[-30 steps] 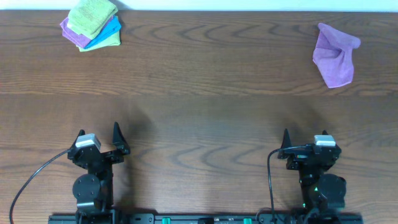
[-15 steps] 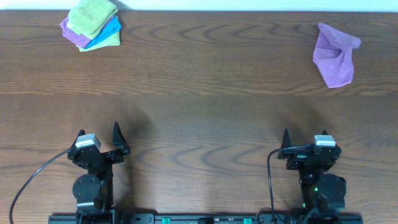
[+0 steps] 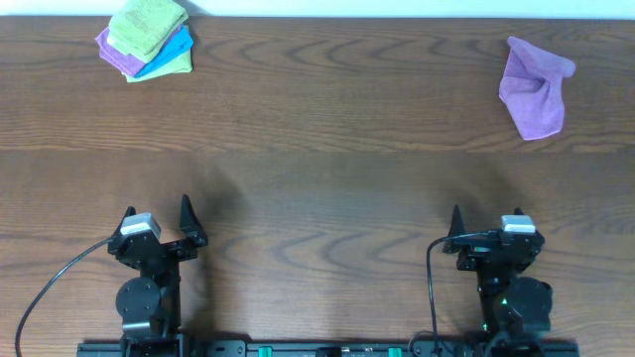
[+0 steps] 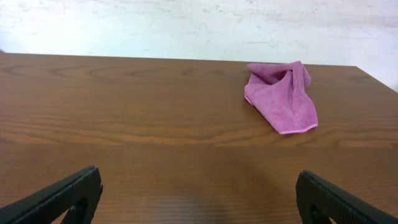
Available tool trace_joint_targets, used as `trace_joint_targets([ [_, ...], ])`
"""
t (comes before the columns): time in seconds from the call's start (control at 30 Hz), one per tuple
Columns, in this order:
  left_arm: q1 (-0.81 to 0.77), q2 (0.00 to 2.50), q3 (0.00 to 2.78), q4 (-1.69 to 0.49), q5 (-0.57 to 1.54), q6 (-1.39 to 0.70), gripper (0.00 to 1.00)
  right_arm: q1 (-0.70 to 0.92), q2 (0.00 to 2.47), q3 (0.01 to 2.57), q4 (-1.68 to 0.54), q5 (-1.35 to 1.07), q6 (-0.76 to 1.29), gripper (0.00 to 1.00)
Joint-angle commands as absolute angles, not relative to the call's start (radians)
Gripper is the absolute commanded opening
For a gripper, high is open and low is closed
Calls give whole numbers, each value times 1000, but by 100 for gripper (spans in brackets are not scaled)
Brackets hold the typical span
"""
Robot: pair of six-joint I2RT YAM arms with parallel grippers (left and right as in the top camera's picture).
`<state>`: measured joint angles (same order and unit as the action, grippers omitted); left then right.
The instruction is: Fold the cloth
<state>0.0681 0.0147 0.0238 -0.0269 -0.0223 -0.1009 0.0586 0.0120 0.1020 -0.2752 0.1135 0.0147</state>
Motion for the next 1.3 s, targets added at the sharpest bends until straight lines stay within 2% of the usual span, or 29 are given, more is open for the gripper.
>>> trace_joint_targets([
  [0.0,65,11,7,-78,-30,-101,95,67,6,87,-280,124,29,99],
  [0.6,65,11,7,-78,-30,-101,95,67,6,87,-278,123,29,99],
  [0.87,65,11,7,-78,-30,-101,95,67,18,87,-81,100,30,99],
  [1.13,65,11,7,-78,-30,-101,96,23,249,112,126,117,178,99],
  [1.27,65,11,7,-78,-30,-101,95,-24,422,195,143,117,187,99],
])
